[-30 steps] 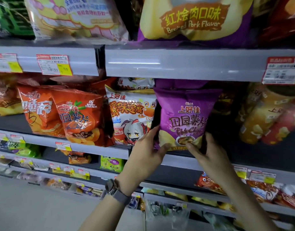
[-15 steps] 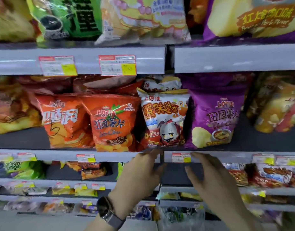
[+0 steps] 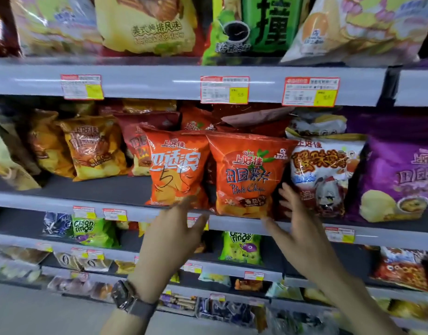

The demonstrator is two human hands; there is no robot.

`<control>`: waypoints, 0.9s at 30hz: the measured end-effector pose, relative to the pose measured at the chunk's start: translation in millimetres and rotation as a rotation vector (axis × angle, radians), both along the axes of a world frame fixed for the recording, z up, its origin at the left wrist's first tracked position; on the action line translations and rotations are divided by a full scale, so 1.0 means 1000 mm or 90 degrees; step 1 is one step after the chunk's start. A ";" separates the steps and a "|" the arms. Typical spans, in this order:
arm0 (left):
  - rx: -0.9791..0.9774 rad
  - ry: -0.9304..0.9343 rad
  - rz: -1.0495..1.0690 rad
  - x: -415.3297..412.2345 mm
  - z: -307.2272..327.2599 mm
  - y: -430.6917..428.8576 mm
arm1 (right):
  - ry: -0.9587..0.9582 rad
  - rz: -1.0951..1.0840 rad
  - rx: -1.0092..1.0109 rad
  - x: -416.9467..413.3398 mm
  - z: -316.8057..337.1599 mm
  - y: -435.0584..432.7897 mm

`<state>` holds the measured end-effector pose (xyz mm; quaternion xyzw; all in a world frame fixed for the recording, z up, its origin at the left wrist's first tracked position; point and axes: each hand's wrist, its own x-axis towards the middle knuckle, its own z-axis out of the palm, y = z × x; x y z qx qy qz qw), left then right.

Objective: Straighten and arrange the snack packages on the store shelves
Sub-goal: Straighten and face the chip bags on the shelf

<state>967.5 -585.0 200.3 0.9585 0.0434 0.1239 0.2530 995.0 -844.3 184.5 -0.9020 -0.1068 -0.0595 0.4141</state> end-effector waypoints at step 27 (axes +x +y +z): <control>-0.587 -0.180 0.121 0.024 -0.017 0.140 | 0.001 -0.034 0.263 0.059 -0.029 0.106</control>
